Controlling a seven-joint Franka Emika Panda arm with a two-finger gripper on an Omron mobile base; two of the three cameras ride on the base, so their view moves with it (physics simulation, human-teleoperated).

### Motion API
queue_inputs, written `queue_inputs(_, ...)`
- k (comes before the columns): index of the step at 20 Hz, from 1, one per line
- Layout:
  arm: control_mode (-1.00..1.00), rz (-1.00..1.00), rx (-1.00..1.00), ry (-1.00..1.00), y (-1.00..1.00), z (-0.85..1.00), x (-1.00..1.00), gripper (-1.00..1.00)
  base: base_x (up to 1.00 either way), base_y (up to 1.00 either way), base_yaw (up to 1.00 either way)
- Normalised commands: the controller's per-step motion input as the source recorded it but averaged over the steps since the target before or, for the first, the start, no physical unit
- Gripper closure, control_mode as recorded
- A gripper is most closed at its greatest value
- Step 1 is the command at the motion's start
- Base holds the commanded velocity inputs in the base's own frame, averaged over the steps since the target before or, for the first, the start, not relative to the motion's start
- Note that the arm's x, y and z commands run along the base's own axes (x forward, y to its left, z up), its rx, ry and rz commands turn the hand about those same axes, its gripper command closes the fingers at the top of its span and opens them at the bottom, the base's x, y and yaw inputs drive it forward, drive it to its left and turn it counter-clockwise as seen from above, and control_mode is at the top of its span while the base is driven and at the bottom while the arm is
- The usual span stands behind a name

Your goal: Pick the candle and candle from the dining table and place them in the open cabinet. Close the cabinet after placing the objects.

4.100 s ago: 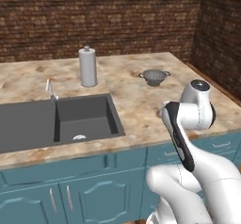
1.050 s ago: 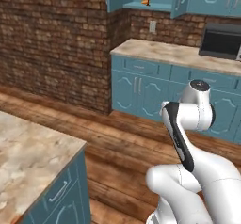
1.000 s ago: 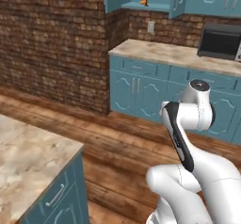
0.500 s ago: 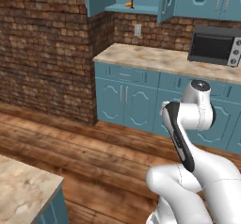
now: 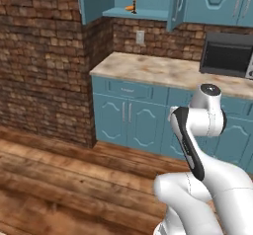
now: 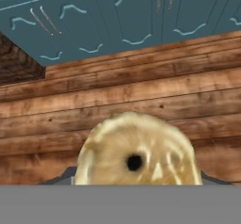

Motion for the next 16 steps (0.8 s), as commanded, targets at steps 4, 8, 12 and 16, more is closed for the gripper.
queue_inputs(4, 1.0, 0.0, 0.0, 0.0, 0.0, 0.0, 0.0, 1.0, 0.87, 0.23, -0.14)
queue_inputs(8, 1.0, 0.0, 0.0, 0.0, 0.0, 0.0, 0.0, 1.0, 0.83, 0.35, -0.16)
queue_inputs(12, 1.0, 0.0, 0.0, 0.0, 0.0, 0.0, 0.0, 1.0, 0.83, 0.35, -0.16)
queue_inputs(16, 1.0, 0.0, 0.0, 0.0, 0.0, 0.0, 0.0, 1.0, 0.81, 0.31, -0.15)
